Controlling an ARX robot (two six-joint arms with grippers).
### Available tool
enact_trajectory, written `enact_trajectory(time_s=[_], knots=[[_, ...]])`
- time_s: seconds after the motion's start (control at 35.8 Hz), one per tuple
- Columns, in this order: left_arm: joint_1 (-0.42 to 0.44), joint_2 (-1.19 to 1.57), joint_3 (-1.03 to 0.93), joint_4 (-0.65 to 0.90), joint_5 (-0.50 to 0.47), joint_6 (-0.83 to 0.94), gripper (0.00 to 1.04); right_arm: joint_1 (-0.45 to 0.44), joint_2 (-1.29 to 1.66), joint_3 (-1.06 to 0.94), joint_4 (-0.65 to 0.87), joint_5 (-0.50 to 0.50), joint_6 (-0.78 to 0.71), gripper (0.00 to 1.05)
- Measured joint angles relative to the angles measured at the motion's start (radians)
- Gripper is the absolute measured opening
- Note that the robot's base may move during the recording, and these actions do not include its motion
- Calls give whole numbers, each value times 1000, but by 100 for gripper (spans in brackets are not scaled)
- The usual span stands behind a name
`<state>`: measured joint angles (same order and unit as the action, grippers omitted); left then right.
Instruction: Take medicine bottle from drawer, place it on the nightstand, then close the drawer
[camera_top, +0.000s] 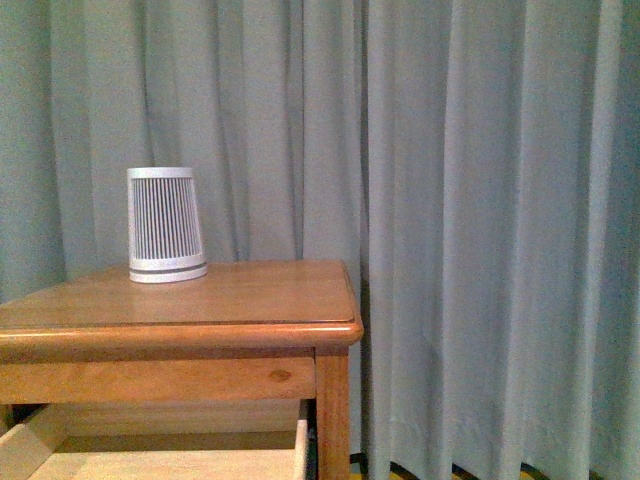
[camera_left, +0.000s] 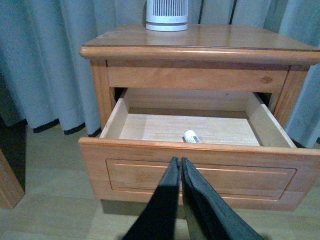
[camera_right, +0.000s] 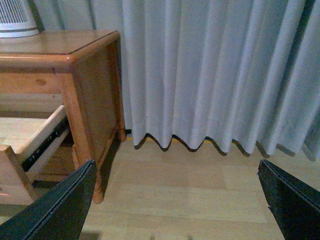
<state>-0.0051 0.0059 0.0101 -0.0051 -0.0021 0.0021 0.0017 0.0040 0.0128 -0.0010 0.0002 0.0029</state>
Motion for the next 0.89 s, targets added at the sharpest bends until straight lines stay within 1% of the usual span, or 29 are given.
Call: enact_trajectory(time_s=[0.03, 0.08, 0.25, 0.28, 0.34, 0.39, 0.5, 0.53, 0.62, 0.89], knots=[[0, 0, 0, 0, 0, 0, 16, 0, 0, 0, 0, 0, 0, 98], [0, 0, 0, 0, 0, 0, 27, 0, 0, 0, 0, 0, 0, 98], [0, 0, 0, 0, 1, 0, 51, 0, 0, 0, 0, 1, 0, 98], [0, 0, 0, 0, 3, 0, 57, 0, 0, 0, 0, 3, 0, 98], [0, 0, 0, 0, 3, 0, 71, 0, 0, 0, 0, 3, 0, 98], [0, 0, 0, 0, 3, 0, 82, 0, 0, 0, 0, 3, 0, 98], [0, 0, 0, 0, 3, 0, 97, 0, 0, 0, 0, 3, 0, 98], [0, 0, 0, 0, 2, 0, 100, 0, 0, 0, 0, 2, 0, 98], [0, 0, 0, 0, 3, 0, 97, 0, 1, 0, -1, 2, 0, 98], [0, -3, 0, 0, 2, 0, 98, 0, 1, 0, -1, 0, 0, 98]])
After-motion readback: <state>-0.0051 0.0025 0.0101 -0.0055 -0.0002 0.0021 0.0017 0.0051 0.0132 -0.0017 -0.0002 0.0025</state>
